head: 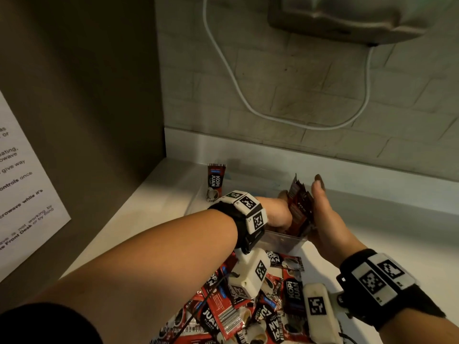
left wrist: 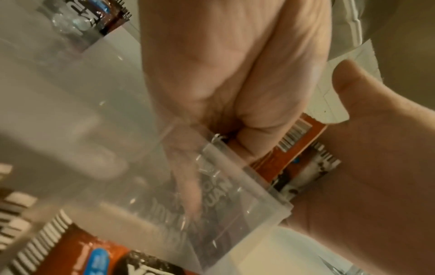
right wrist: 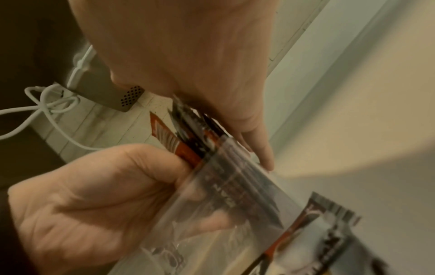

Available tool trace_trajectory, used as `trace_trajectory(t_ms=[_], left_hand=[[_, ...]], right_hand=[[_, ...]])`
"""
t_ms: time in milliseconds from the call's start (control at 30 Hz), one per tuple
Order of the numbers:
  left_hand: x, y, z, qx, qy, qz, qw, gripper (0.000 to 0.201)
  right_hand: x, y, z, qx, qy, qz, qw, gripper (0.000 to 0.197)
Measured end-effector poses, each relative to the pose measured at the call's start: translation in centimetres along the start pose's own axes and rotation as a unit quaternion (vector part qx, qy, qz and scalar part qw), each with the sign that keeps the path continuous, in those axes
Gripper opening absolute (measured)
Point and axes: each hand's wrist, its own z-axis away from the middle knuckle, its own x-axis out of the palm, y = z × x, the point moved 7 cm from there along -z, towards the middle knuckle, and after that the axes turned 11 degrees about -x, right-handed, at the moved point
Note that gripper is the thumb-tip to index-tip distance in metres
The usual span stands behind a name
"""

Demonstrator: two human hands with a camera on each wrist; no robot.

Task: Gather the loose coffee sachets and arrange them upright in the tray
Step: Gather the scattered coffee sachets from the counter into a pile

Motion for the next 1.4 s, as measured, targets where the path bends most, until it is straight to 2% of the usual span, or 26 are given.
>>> trace_trajectory(t_ms=[100, 200, 300, 367, 600, 833, 933, 967, 1033, 1067, 1100, 1167, 1200, 1233, 1300, 1333, 1400], left_hand=[[-0.1, -0.4, 0.3, -0.008, -0.004, 0.018, 1.0, 0.093], [-0.1, -0.4, 0.4, -0.023, -0.001, 0.027, 0.999, 0.091], [-0.2, -0.7, 0.6, -0.033, -0.011, 0.048, 0.998, 0.089], [-0.3, -1.0, 0.7, -0.038, -0.016, 0.051, 0.998, 0.093], [-0.5, -1.4, 0.9, -0.041, -0.015, 0.061, 0.997, 0.095], [-0.9, -1.5, 1.3, -0.047, -0.012, 0.047, 0.998, 0.096], [-2.2, -1.4, 2.8, -0.034, 0.019, 0.042, 0.998, 0.095], [-2.9, -1.4, 3.6, -0.019, 0.041, 0.063, 0.997, 0.091], [-4.8, -1.7, 5.6, 0.008, 0.09, 0.128, 0.988, 0.078], [-5.8, -2.1, 6.9, 0.019, 0.118, 0.154, 0.981, 0.071], [-6.7, -2.8, 8.1, 0.027, 0.147, 0.171, 0.974, 0.064], [-8.0, -4.6, 10.6, 0.049, 0.202, 0.174, 0.963, 0.051], [-8.3, -5.7, 12.0, 0.056, 0.223, 0.157, 0.961, 0.045], [-8.4, -6.9, 13.3, 0.054, 0.236, 0.123, 0.962, 0.041], [-7.6, -9.8, 15.0, 0.012, 0.22, 0.041, 0.975, 0.039], [-6.8, -11.5, 15.4, -0.025, 0.188, 0.011, 0.982, 0.043], [-4.7, -14.9, 15.9, -0.101, 0.102, -0.042, 0.989, 0.065]], right_hand=[[-0.6, 0.1, 0.2, 0.003, 0.012, 0.013, 1.0, 0.114], [-0.6, -0.3, 0.4, -0.005, 0.026, 0.032, 0.999, 0.103], [-0.4, -0.6, 0.5, -0.013, 0.031, 0.039, 0.999, 0.08], [-0.5, -0.5, 0.4, -0.016, 0.038, 0.041, 0.998, 0.071], [-0.5, -0.7, 0.6, -0.009, 0.051, 0.064, 0.997, 0.054], [-0.6, -2.2, 1.5, -0.012, 0.082, 0.086, 0.993, 0.049], [-1.8, -4.4, 2.2, -0.064, 0.135, 0.156, 0.976, 0.051], [-2.3, -5.5, 2.7, -0.099, 0.153, 0.182, 0.966, 0.045], [-3.0, -7.9, 4.0, -0.173, 0.168, 0.23, 0.943, 0.018], [-2.9, -8.8, 4.7, -0.198, 0.145, 0.249, 0.937, 0.005], [-2.5, -9.3, 5.6, -0.214, 0.103, 0.272, 0.933, 0.008], [-0.7, -9.1, 7.2, -0.199, -0.032, 0.316, 0.927, 0.016], [0.6, -8.4, 8.2, -0.175, -0.118, 0.359, 0.909, 0.013], [1.9, -7.2, 9.2, -0.146, -0.21, 0.41, 0.876, 0.014], [3.5, -4.3, 10.5, -0.088, -0.344, 0.499, 0.791, 0.042], [4.0, -2.9, 10.8, -0.065, -0.382, 0.521, 0.76, 0.058], [4.5, -0.5, 10.9, -0.029, -0.421, 0.541, 0.727, 0.084]])
